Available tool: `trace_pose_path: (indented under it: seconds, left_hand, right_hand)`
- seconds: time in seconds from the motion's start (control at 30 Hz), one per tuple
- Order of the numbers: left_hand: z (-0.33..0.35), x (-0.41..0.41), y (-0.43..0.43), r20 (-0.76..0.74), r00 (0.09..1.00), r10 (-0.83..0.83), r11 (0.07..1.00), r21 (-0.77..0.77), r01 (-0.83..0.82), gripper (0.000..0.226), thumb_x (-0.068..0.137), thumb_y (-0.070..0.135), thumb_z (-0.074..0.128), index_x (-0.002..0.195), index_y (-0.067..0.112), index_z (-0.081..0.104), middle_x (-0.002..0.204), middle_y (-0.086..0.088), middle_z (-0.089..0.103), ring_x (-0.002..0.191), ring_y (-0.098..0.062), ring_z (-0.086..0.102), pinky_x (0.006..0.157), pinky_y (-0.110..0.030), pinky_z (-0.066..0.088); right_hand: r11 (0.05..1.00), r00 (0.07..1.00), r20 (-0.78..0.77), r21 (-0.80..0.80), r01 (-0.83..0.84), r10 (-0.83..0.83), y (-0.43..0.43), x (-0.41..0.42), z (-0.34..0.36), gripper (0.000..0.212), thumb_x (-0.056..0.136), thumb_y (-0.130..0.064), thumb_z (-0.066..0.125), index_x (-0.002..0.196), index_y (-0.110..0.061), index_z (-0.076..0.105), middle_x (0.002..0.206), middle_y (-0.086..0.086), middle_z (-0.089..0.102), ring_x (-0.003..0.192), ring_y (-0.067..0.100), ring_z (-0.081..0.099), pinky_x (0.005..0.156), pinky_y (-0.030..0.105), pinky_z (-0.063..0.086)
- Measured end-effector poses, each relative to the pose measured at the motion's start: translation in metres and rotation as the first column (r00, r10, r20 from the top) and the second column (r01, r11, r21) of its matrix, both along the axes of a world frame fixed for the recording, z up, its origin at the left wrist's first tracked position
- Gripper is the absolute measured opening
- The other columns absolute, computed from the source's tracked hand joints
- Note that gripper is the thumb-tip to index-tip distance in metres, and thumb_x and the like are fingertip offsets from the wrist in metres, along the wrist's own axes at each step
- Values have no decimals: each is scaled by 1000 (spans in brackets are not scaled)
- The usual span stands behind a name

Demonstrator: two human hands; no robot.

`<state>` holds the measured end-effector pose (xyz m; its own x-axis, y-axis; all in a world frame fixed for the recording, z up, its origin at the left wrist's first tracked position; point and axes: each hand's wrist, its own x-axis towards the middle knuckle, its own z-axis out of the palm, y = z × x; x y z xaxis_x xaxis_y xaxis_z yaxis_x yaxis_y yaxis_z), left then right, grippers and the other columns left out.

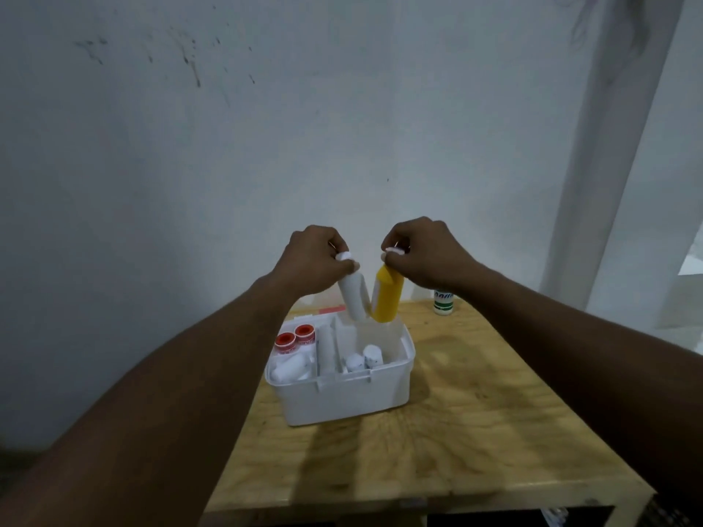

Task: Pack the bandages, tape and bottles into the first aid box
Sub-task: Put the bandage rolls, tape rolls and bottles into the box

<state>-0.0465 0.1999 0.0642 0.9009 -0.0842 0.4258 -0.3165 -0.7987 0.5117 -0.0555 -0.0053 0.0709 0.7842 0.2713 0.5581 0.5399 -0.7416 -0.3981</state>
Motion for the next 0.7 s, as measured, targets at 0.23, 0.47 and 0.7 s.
trace_pose_path:
  seconds: [0.23, 0.47, 0.7]
  left_hand:
    - [-22, -6, -7, -129, 991, -43, 997, 55, 51, 28, 78, 31, 86, 96, 14, 73, 88, 1, 70, 77, -15, 67, 68, -29, 57]
    - [-37, -10, -10, -331, 938, -103, 985, 100, 143, 29, 75, 27, 90, 93, 11, 75, 82, -3, 76, 73, -17, 75, 67, -25, 59]
    - [-39, -7, -9, -471, 874, -119, 960, 169, 222, 29, 73, 31, 90, 94, 15, 79, 89, 0, 77, 84, -17, 71, 81, -35, 60]
  right_hand:
    - [994, 994, -104, -94, -55, 45, 4, -14, -32, 16, 82, -24, 66, 93, -17, 75, 85, -5, 68, 82, 14, 63, 77, 35, 55]
    - [952, 966, -242, -264, -156, 91, 7, -23, -52, 22, 85, -26, 69, 104, -14, 74, 104, 3, 73, 86, 16, 65, 77, 32, 57]
    - [916, 925, -369, -336, -221, 88, 7, -26, -49, 27, 87, -25, 71, 111, -13, 72, 110, 6, 70, 94, 18, 65, 81, 28, 56]
